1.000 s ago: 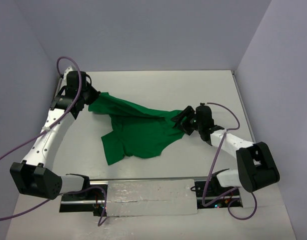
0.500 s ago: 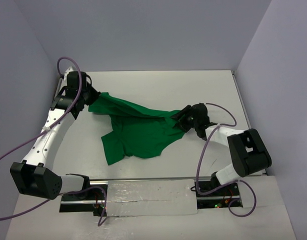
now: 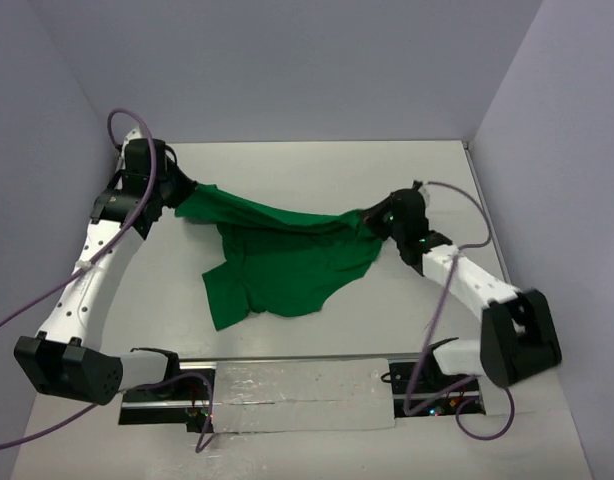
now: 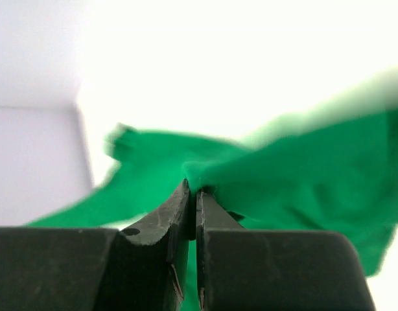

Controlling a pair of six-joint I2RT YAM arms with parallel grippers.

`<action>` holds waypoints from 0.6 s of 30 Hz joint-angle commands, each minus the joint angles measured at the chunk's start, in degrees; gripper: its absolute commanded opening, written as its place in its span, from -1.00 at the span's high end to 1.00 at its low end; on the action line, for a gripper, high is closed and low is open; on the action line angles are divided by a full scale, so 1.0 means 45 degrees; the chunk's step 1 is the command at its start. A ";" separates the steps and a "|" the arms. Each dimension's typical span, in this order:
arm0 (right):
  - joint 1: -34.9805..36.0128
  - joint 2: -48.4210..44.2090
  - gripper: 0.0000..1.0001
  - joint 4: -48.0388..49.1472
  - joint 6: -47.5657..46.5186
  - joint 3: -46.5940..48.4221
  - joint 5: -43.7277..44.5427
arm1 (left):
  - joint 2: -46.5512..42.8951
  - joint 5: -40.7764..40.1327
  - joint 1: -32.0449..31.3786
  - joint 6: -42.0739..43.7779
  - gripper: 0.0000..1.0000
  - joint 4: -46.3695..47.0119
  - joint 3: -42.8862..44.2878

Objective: Fold and stack the t-shirts
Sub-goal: Flatten out the tshirt

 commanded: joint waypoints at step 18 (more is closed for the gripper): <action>0.0029 -0.6919 0.82 -0.4318 -0.6989 1.2657 0.1999 | -0.3455 0.2285 0.0100 0.1298 0.79 -0.0580 0.8822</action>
